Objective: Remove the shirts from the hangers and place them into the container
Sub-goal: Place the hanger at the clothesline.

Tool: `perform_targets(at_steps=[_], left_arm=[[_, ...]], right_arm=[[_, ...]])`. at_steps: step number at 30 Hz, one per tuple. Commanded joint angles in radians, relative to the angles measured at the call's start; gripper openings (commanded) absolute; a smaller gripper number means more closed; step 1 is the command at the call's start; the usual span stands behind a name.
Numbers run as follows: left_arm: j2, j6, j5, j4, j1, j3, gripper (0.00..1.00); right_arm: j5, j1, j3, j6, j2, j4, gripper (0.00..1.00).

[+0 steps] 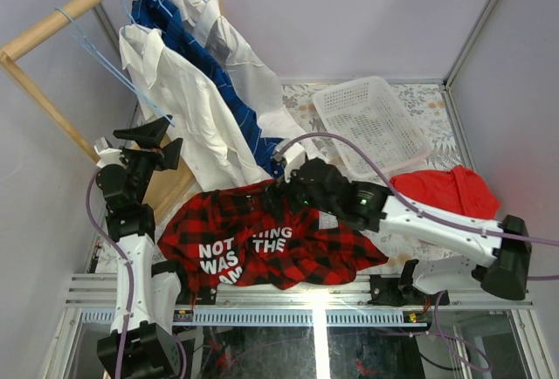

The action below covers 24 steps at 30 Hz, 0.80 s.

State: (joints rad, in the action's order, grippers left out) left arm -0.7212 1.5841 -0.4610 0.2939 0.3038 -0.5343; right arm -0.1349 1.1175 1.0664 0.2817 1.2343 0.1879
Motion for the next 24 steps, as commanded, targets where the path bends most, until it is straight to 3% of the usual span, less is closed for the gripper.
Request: perform_targets(at_steps=[1,9,15,19,24], left_arm=[[0.045,-0.211,-0.076,-0.16,0.006,-0.032,1.0],[0.149,-0.551,-0.1,-0.463,0.004,-0.021,1.0],[0.191,-0.733,-0.175,-0.615,0.006,-0.025,1.0],[0.19,-0.866,-0.144,-0.738,0.005,-0.082,1.0],[0.157,-0.925,-0.129,-0.76,0.005,-0.137,1.0]], right_arm=[[-0.078,0.002,0.075,0.018,0.12,0.063,1.0],[-0.206,-0.03,0.097,0.008,0.251,0.101,0.99],[0.109,-0.186,0.056,-0.101,0.244,-0.01,0.99],[0.288,-0.219,0.08,-0.219,0.308,-0.014,0.99],[0.326,-0.22,0.132,-0.216,0.421,0.009,0.99]])
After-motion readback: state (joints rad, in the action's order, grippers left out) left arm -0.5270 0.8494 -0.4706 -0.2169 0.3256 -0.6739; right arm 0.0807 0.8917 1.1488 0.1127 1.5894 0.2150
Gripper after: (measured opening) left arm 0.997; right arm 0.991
